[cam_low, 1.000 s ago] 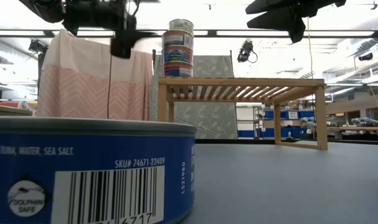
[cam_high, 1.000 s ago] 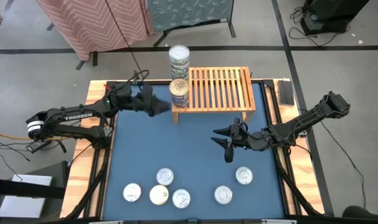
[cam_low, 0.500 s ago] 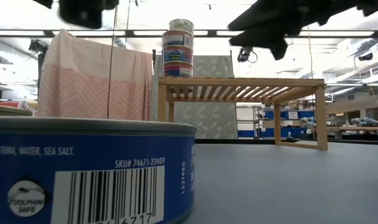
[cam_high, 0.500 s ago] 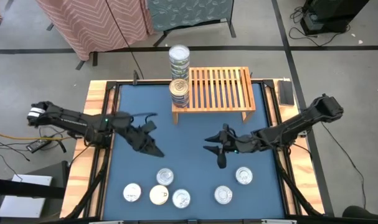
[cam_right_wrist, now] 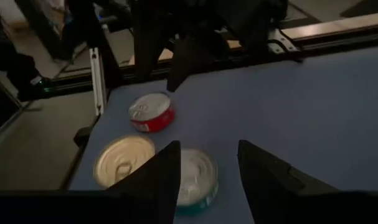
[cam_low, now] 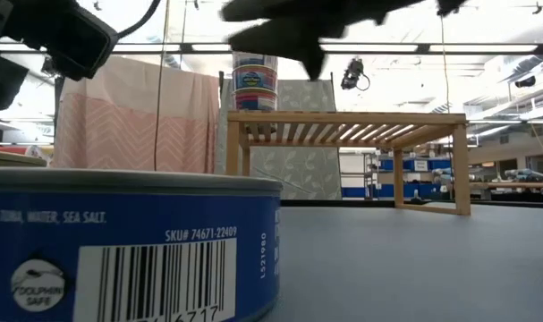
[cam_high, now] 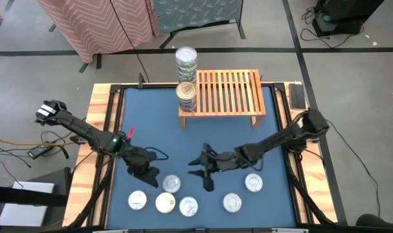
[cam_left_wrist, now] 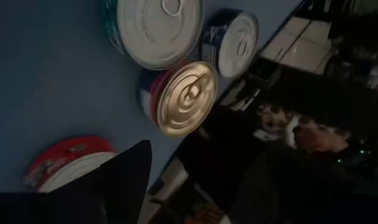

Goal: Stack canned seafood by type on shelf
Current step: Move the dark green tuna can to the middle right of the table

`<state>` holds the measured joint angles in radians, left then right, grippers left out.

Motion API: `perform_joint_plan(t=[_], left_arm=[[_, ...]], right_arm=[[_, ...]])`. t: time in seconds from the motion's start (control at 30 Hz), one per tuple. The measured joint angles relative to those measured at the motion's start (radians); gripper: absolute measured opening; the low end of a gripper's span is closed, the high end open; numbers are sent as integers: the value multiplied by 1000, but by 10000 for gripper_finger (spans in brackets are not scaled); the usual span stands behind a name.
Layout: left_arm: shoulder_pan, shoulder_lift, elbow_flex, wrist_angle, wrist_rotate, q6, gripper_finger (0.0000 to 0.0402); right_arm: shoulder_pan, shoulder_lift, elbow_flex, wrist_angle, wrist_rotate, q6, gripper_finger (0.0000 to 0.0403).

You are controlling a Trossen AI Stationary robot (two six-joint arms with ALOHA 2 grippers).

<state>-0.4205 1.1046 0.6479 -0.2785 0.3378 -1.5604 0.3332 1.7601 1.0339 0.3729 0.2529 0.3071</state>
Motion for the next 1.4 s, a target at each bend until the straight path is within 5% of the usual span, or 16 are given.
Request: perform_joint_plan(t=[0.3, 0.63, 0.83, 1.07, 1.4], left_arm=[[-10, -10, 0, 12, -91, 66, 312], [-65, -6, -1, -61, -95, 90, 312], [-87, -6, -1, -65, -164, 88, 312], [-86, -6, -1, -55, -241, 121, 312], [-83, -6, -1, -44, -359, 127, 312]], right_arm=[[-21, 269, 224, 6, -305, -164, 162], [-36, 470, 395, -23, -212, -211, 162], [-34, 505, 442, -276, -180, -95, 162], [-34, 432, 447, -692, -42, 43, 162], [32, 296, 416, -1189, 24, 245, 153]])
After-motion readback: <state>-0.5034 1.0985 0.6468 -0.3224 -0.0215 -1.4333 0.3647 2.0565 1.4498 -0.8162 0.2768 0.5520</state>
